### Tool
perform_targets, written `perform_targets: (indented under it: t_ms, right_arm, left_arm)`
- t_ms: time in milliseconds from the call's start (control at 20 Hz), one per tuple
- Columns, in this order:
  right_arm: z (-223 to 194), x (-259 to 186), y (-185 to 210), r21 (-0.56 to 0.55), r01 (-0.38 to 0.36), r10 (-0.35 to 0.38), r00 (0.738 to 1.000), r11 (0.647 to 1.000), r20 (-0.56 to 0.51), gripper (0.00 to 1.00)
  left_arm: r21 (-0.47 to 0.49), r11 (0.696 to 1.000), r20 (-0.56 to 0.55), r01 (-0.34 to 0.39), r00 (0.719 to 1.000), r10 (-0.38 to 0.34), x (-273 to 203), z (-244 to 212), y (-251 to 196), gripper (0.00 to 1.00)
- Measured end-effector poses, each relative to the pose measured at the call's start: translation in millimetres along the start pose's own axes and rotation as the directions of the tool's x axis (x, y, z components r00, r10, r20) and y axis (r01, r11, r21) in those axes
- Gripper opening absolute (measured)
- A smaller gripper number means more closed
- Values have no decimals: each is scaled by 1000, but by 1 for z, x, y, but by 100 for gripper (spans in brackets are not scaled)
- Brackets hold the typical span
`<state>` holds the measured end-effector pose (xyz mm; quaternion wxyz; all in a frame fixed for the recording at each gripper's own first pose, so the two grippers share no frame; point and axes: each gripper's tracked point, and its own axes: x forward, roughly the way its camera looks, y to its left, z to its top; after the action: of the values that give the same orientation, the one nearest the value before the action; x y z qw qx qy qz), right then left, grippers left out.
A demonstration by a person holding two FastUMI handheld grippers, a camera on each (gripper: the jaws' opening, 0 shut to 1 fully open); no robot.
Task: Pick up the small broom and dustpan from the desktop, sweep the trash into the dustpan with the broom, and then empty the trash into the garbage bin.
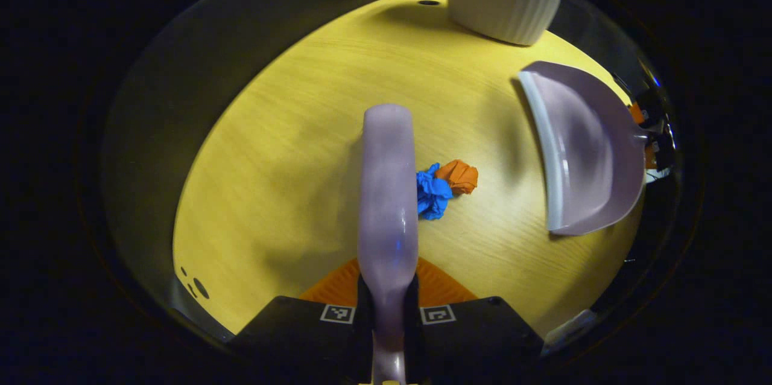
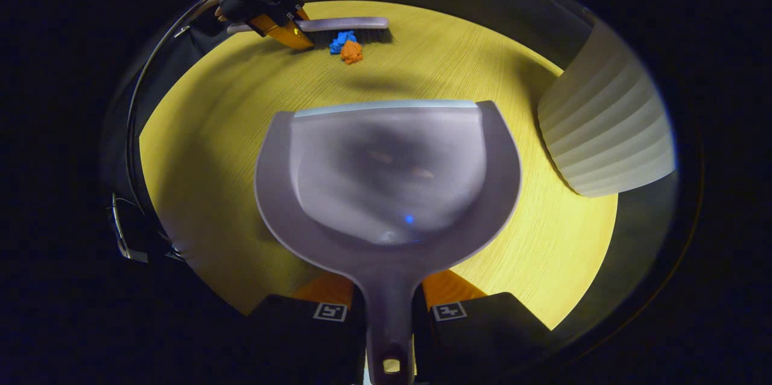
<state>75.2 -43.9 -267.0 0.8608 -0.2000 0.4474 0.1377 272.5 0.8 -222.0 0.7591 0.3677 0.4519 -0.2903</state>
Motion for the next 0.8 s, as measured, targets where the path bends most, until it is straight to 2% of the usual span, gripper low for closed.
perform_targets:
  t_ms: [150,300,400,650,800]
  right_arm:
    - [1,5,-2,-24,1,-1,1000,1000,13,36]
    - [0,7,-3,-43,0,1,1000,999,22,36]
    - [-3,9,-3,-50,0,1,1000,999,27,36]
    - [-25,22,-15,-9,-11,11,1000,1000,24,36]
    - [-23,25,-16,6,6,-6,999,1000,33,36]
  left_arm:
    - [35,993,-9,109,994,-109,-2,12,-56,25]
    - [94,979,-24,181,983,-180,1,21,-107,25]
    - [74,963,-39,260,965,-258,-1,23,-147,25]
    - [-39,950,-5,311,950,-311,-12,19,-177,25]
    - [-113,959,63,260,965,-254,-19,15,-177,25]
